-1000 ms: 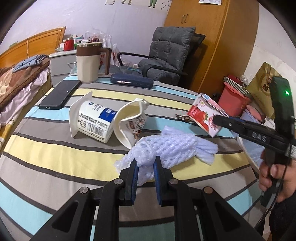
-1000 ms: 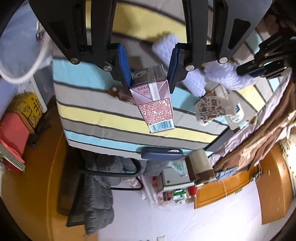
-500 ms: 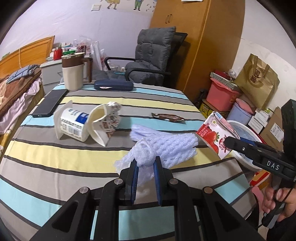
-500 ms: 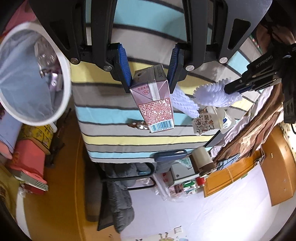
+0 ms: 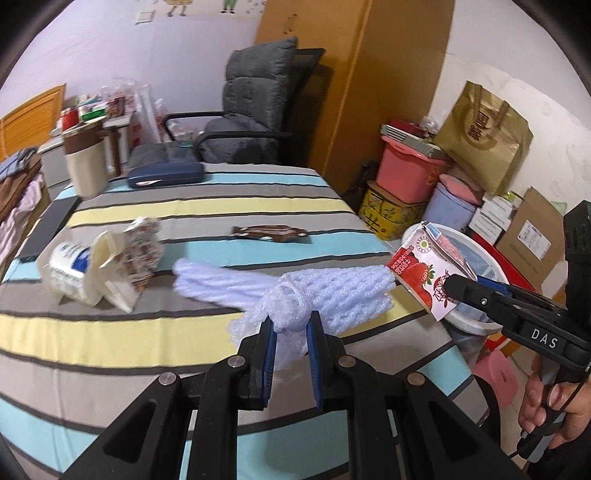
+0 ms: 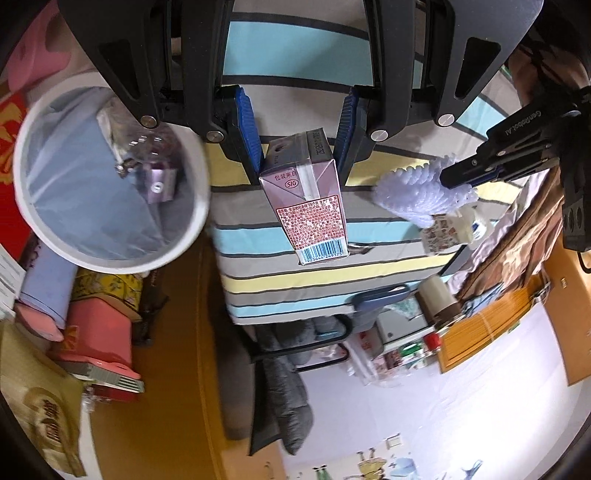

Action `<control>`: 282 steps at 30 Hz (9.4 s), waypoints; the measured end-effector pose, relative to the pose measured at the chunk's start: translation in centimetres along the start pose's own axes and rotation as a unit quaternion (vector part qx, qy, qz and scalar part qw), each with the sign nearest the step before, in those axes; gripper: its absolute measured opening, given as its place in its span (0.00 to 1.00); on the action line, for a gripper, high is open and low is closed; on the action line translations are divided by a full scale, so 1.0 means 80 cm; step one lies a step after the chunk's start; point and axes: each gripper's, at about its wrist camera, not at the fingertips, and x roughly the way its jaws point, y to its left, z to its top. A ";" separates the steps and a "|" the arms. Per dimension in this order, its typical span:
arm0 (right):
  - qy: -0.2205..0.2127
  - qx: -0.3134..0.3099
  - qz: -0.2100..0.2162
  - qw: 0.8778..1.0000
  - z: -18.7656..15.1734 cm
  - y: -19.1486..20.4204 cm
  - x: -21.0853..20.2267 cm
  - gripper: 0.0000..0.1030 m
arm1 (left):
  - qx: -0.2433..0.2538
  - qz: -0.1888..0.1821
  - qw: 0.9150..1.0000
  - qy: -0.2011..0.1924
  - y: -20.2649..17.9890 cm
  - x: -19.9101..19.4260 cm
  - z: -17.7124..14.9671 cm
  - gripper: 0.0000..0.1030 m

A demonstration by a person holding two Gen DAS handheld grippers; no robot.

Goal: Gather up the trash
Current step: 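Carry the foam net and pink box over the trash bin, then open both tools to drop the foam net and pink box into the bin, then move both open tools back over the table items, then grasp the patterned paper cup with the left tool while the right tool grasps another foam net, then carry the paper cup and foam net over the trash bin, then open both tools to drop the paper cup and foam net into the bin, then withdraw both open tools from the bin back over the table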

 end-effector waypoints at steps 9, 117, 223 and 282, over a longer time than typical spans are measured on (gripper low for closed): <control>-0.013 0.038 -0.052 0.998 -0.009 -0.056 -0.028 0.39 | 0.055 -0.034 0.998 0.008 -0.063 0.029 0.024 0.16; 0.051 -0.063 0.080 0.994 -0.012 0.053 0.045 0.47 | -0.019 0.062 0.998 -0.013 0.082 -0.016 -0.008 0.39; -0.040 0.093 -0.092 0.991 -0.020 -0.111 -0.060 0.20 | 0.089 -0.117 0.989 -0.011 -0.146 0.054 0.069 0.28; -0.046 0.063 -0.113 0.991 -0.015 -0.094 -0.067 0.50 | 0.073 -0.119 0.990 0.007 -0.136 0.060 0.056 0.32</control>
